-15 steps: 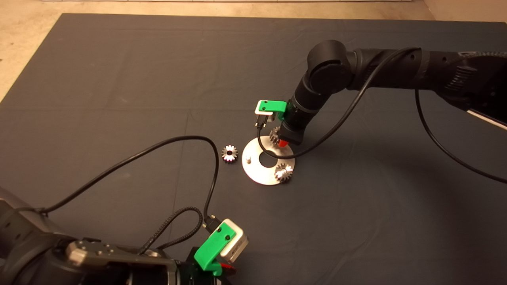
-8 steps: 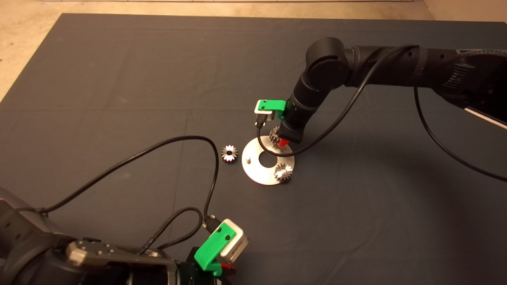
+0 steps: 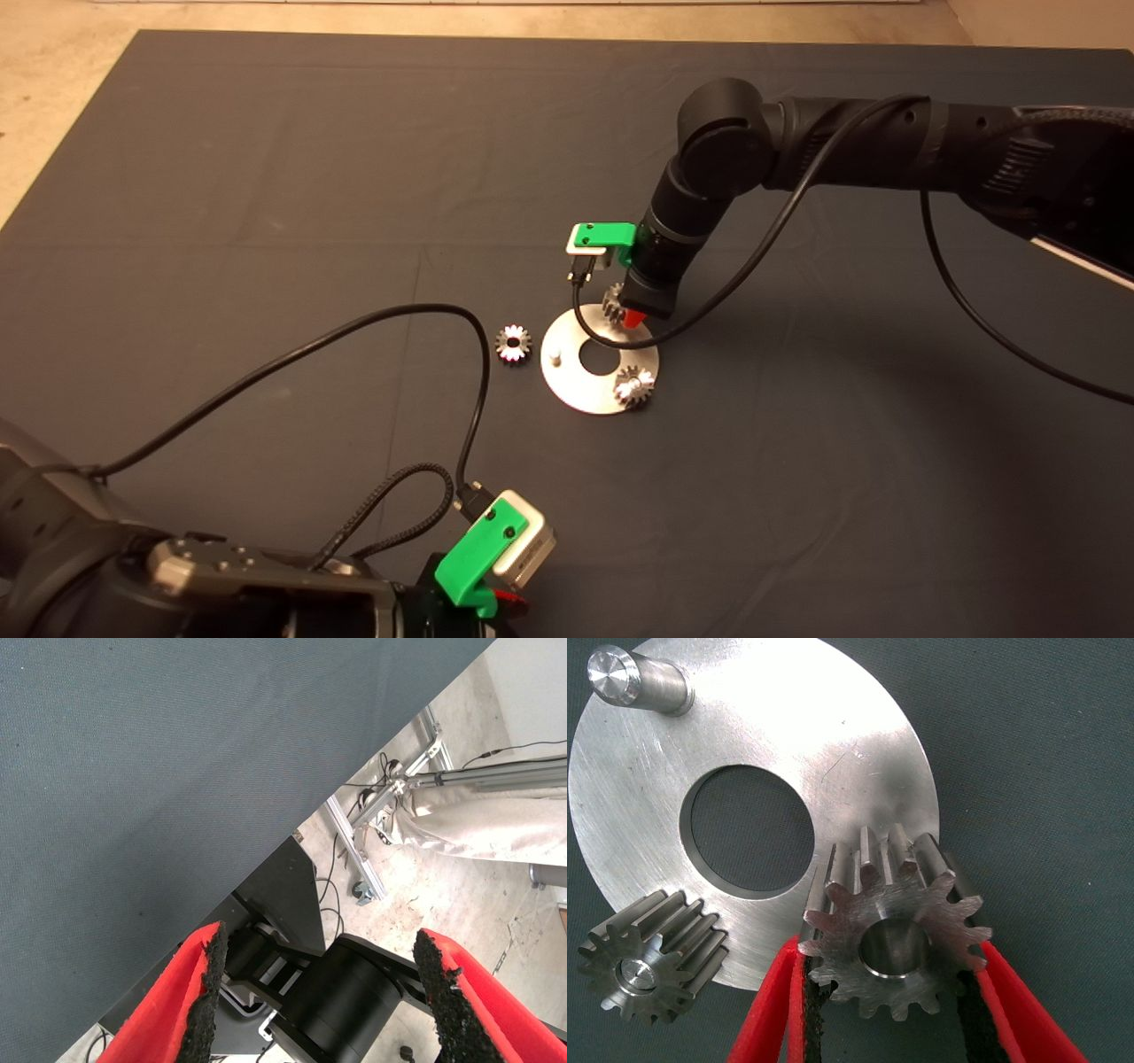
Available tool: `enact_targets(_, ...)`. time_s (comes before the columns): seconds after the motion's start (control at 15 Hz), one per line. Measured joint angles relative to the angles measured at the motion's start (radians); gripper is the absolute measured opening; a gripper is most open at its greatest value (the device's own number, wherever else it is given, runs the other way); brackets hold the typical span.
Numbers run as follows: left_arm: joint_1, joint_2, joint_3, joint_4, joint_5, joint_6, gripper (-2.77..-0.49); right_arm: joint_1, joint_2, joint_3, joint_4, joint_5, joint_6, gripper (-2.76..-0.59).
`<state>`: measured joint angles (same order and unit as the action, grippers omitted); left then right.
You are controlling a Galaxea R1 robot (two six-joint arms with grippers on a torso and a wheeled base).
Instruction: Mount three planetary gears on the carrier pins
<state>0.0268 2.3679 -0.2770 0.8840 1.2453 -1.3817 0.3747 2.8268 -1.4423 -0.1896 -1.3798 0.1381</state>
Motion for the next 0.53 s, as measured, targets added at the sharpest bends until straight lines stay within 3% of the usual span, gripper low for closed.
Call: enact_targets(0.53, 0.000, 0.000, 0.000, 0.000, -0.001, 0.000, -1.80, 0.005, 0.005, -0.021, 0.011, 0.001, -0.017, -2.52)
